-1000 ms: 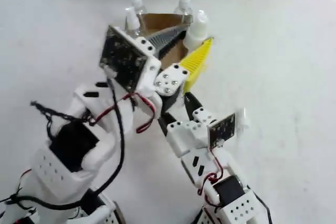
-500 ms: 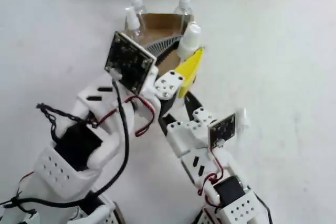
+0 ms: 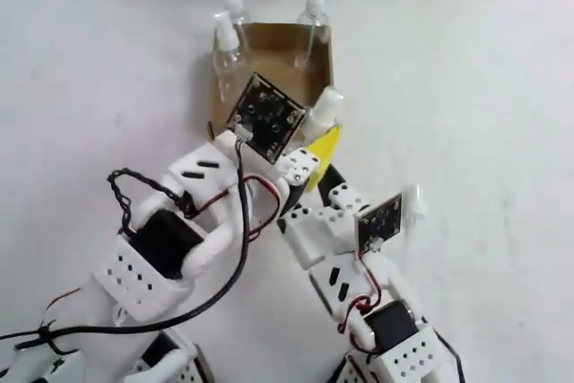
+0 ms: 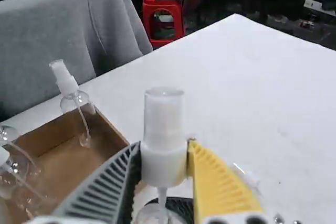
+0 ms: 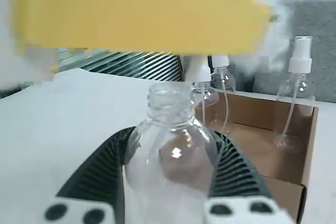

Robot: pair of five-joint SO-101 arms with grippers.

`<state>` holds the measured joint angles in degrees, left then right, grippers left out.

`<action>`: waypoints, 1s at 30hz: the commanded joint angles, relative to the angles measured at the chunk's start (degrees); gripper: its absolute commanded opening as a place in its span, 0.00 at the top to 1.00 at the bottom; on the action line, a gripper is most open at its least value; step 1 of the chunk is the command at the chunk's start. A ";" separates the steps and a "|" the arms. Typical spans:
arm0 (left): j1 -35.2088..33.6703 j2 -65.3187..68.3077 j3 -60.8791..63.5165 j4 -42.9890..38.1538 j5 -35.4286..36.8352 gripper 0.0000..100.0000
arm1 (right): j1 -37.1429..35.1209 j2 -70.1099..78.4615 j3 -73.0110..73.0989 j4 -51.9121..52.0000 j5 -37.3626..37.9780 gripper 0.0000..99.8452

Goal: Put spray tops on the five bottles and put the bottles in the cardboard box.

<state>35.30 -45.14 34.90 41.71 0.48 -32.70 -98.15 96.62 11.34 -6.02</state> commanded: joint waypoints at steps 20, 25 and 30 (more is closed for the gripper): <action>-0.75 -22.73 16.62 -6.51 -0.62 0.79 | 3.82 -0.66 0.53 -0.40 -0.09 0.98; -0.75 -26.86 16.97 -3.16 -0.62 0.79 | 4.62 -0.66 0.44 -0.40 -0.09 0.98; -0.75 -30.81 17.05 3.16 -0.62 0.79 | 5.49 -0.66 -0.09 -0.40 -0.09 0.98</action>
<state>35.12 -72.22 52.40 40.22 0.48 -28.84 -98.15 96.62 11.34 -6.02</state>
